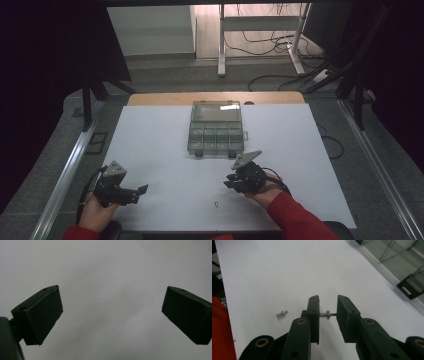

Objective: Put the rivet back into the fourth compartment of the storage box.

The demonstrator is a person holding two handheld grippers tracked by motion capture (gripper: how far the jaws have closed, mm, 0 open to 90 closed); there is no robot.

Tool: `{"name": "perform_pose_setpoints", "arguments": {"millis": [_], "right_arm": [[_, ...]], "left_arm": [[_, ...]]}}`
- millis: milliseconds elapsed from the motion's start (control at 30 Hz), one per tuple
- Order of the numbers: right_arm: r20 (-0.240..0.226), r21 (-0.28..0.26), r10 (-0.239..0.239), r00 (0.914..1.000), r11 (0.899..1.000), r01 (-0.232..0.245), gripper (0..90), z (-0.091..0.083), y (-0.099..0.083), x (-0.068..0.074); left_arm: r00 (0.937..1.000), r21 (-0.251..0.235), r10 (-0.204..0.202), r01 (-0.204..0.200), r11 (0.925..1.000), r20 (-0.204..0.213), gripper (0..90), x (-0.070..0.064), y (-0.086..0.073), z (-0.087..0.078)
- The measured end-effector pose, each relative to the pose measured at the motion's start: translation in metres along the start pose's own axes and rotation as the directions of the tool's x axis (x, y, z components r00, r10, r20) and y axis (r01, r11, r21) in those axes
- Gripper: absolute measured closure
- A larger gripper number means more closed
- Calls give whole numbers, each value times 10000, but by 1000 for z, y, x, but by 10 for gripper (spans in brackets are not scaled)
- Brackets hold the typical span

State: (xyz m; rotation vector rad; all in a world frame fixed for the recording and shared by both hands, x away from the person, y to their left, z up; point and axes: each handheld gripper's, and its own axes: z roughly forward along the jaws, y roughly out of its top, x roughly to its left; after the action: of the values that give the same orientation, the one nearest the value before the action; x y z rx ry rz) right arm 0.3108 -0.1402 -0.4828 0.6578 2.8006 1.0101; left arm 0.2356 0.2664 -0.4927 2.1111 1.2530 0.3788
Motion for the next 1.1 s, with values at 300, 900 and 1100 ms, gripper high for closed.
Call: {"name": "perform_pose_setpoints", "arguments": {"millis": [300, 900, 1100], "right_arm": [[254, -165, 400, 9989, 9991, -396, 725, -8, 0, -11], [859, -741, 992, 9914, 9929, -929, 724, -16, 4, -35], [950, -892, 1221, 9880, 9895, -1137, 724, -18, 8, -45]], "left_arm": [[10000, 5, -17, 17, 10000, -1, 36, 0, 0, 0], [10000, 16, -28, 28, 10000, 8, 36, 0, 0, 0], [10000, 20, -43, 43, 10000, 0, 36, 0, 0, 0]]}}
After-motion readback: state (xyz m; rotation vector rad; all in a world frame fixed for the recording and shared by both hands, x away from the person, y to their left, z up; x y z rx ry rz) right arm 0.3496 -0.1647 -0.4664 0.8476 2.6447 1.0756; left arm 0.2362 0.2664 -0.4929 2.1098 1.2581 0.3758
